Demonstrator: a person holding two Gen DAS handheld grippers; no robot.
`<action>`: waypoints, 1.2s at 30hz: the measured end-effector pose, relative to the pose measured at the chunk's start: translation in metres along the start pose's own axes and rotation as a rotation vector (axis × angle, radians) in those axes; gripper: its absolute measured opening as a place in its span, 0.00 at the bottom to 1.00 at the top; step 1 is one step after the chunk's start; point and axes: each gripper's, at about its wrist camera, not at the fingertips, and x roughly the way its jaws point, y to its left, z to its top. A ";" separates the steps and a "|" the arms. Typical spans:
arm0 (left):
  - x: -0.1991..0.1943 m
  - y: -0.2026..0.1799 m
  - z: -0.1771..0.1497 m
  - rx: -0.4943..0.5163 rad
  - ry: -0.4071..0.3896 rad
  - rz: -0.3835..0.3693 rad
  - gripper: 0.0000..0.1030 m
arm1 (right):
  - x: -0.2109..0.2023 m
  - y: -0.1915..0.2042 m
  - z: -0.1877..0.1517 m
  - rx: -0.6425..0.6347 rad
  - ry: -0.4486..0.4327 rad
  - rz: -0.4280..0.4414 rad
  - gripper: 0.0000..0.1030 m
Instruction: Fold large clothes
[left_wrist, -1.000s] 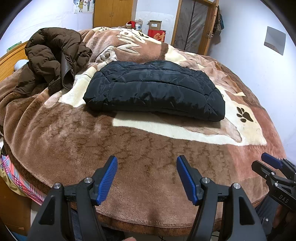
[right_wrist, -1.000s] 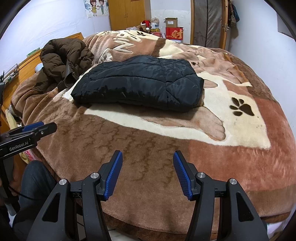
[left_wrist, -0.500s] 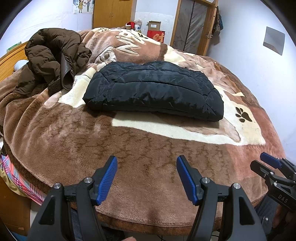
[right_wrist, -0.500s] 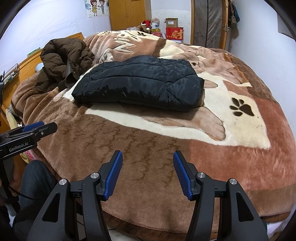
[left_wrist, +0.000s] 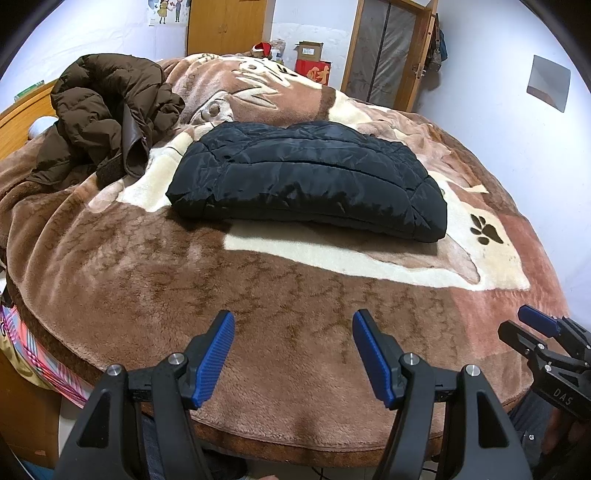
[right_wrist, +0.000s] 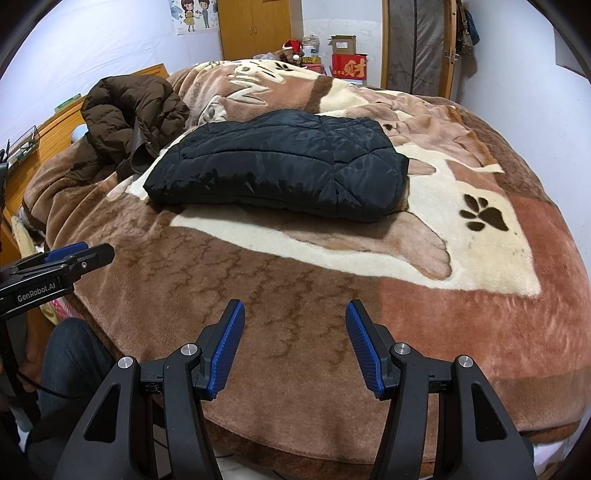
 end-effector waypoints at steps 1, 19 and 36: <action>-0.001 0.000 0.000 0.001 -0.001 0.002 0.66 | 0.000 0.000 0.000 0.000 0.000 0.000 0.56; -0.004 -0.003 0.001 0.019 -0.006 0.006 0.66 | 0.000 0.000 0.000 -0.001 -0.001 -0.001 0.56; -0.006 0.003 0.001 0.007 -0.017 0.024 0.74 | 0.000 0.000 0.000 0.001 -0.001 -0.001 0.56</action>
